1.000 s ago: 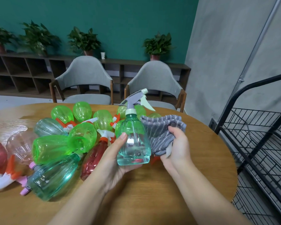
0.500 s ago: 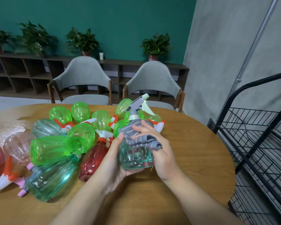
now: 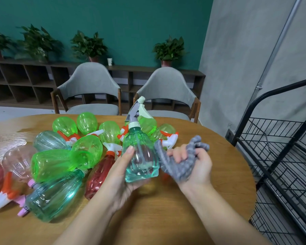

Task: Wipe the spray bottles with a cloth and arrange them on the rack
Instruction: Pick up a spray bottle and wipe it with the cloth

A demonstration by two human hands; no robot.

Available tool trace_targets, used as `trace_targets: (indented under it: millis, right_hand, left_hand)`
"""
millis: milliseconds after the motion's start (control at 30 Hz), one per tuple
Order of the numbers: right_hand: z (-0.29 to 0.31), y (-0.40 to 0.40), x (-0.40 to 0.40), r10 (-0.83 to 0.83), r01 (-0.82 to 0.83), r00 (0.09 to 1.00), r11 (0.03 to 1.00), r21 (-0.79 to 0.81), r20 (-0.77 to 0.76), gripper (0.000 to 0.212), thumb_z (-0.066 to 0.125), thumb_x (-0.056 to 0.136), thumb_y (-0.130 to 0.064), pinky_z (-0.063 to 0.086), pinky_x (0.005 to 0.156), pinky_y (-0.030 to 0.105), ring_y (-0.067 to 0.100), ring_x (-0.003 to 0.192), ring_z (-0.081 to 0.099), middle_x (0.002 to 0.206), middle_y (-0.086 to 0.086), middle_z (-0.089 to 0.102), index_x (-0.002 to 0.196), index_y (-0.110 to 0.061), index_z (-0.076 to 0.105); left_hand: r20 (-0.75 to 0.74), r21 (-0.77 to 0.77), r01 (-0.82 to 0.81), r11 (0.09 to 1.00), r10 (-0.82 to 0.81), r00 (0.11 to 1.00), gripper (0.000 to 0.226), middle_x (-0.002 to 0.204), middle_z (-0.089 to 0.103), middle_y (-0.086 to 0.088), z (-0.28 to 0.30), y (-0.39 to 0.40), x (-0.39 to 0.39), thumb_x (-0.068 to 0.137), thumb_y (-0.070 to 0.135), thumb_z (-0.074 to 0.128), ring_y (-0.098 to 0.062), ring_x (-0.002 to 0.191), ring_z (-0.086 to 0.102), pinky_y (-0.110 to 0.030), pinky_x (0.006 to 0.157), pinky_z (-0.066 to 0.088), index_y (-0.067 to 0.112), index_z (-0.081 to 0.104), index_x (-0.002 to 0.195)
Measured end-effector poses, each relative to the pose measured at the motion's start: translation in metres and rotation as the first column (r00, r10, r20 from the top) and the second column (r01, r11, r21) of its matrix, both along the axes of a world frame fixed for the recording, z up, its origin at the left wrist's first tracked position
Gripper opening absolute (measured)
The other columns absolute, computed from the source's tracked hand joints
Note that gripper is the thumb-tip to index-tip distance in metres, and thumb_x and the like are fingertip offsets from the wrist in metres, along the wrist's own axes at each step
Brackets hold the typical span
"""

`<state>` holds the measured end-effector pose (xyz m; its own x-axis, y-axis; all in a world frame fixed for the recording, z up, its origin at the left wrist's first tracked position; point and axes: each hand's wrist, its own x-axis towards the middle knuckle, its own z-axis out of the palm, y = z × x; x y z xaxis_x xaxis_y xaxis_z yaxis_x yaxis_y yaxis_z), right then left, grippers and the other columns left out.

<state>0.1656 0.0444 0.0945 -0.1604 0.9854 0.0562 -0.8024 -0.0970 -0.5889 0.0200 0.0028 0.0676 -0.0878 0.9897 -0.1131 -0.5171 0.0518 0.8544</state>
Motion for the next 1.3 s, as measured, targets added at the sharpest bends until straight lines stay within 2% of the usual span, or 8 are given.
trace_targets:
  millis: [167,500,667,800,900,1100,1200,1300]
  right_hand:
    - [0.005,0.019,0.005,-0.102,0.108,0.994,0.971,-0.212,0.041,0.025,0.044,0.097,-0.021,0.053,0.071,0.038,0.024,0.075,0.072,0.086,0.010,0.074,0.104,-0.008,0.065]
    - [-0.002,0.002,-0.013,-0.133,-0.194,0.740,0.896,0.399,0.659,0.030,0.048,0.094,-0.015,0.046,0.095,0.018,-0.003,0.113,0.057,0.122,-0.011,0.063,0.120,-0.024,0.061]
    - [-0.023,0.009,-0.009,-0.375,-0.236,0.610,0.755,0.612,0.698,0.032,0.050,0.084,-0.013,0.027,0.112,0.023,0.000,0.135,0.037,0.123,-0.023,0.062,0.103,-0.025,0.073]
    - [-0.035,0.004,-0.005,-0.401,-0.223,0.684,0.680,0.698,0.609,0.028,0.049,0.078,-0.024,0.038,0.105,0.038,0.020,0.123,0.054,0.112,0.009,0.069,0.090,-0.020,0.074]
    - [-0.035,0.003,-0.005,-0.395,-0.238,0.718,0.634,0.736,0.573,0.027,0.046,0.074,-0.023,0.040,0.098,0.040,0.026,0.107,0.062,0.088,-0.005,0.071,0.074,-0.021,0.073]
    - [-0.014,0.003,-0.001,-0.012,-0.065,0.938,0.976,0.209,0.348,0.048,0.032,0.084,-0.014,0.047,0.085,0.034,0.027,0.076,0.061,0.053,0.006,0.059,0.045,-0.011,0.060]
    - [-0.002,0.015,0.005,-0.040,0.060,0.984,0.992,-0.107,0.174,0.034,0.037,0.100,-0.019,0.051,0.084,0.044,0.028,0.088,0.068,0.084,0.013,0.072,0.091,-0.006,0.067]
    - [0.015,0.014,0.003,-0.068,0.079,0.963,0.996,-0.031,0.261,0.021,0.045,0.100,-0.022,0.053,0.072,0.037,0.018,0.077,0.073,0.085,0.006,0.075,0.104,-0.009,0.061]
  left_hand:
    - [0.056,-0.002,0.030,1.000,-0.030,0.998,0.047,0.093,0.075,-0.013,0.001,0.000,0.004,0.073,0.044,0.055,-0.025,0.074,0.074,-0.033,0.051,0.058,0.011,0.067,0.106]
    - [0.034,-0.047,0.076,0.996,-0.075,0.997,0.043,0.099,0.073,-0.019,0.002,-0.001,0.009,0.099,0.034,0.037,-0.032,0.086,0.072,-0.049,0.070,0.061,0.004,0.066,0.109]
    - [0.047,-0.030,0.061,0.998,-0.060,0.997,0.043,0.102,0.073,-0.017,0.003,0.002,0.006,0.100,0.034,0.033,-0.030,0.087,0.072,-0.046,0.066,0.062,0.007,0.065,0.113]
    - [0.040,-0.027,0.045,0.999,-0.044,0.998,0.055,0.105,0.072,-0.019,0.002,0.004,0.005,0.092,0.052,0.039,-0.029,0.087,0.071,-0.038,0.062,0.062,0.010,0.063,0.119]
    - [0.028,-0.012,0.006,1.000,-0.005,1.000,0.057,0.108,0.071,-0.020,0.002,0.006,0.004,0.084,0.054,0.047,-0.031,0.091,0.070,-0.046,0.074,0.061,0.010,0.065,0.116]
    - [-0.003,-0.051,-0.038,0.998,0.038,0.999,0.053,0.102,0.074,-0.014,-0.002,0.007,-0.002,0.072,0.050,0.060,-0.029,0.086,0.071,-0.047,0.077,0.057,0.012,0.067,0.109]
    - [0.053,-0.047,-0.040,0.998,0.042,0.998,0.047,0.099,0.075,-0.012,-0.003,0.007,-0.004,0.071,0.046,0.061,-0.027,0.083,0.072,-0.044,0.074,0.057,0.014,0.067,0.106]
    - [0.133,-0.020,-0.009,1.000,0.011,0.991,0.043,0.093,0.075,-0.012,0.000,0.006,-0.001,0.074,0.042,0.059,-0.025,0.075,0.074,-0.039,0.055,0.062,0.012,0.065,0.106]
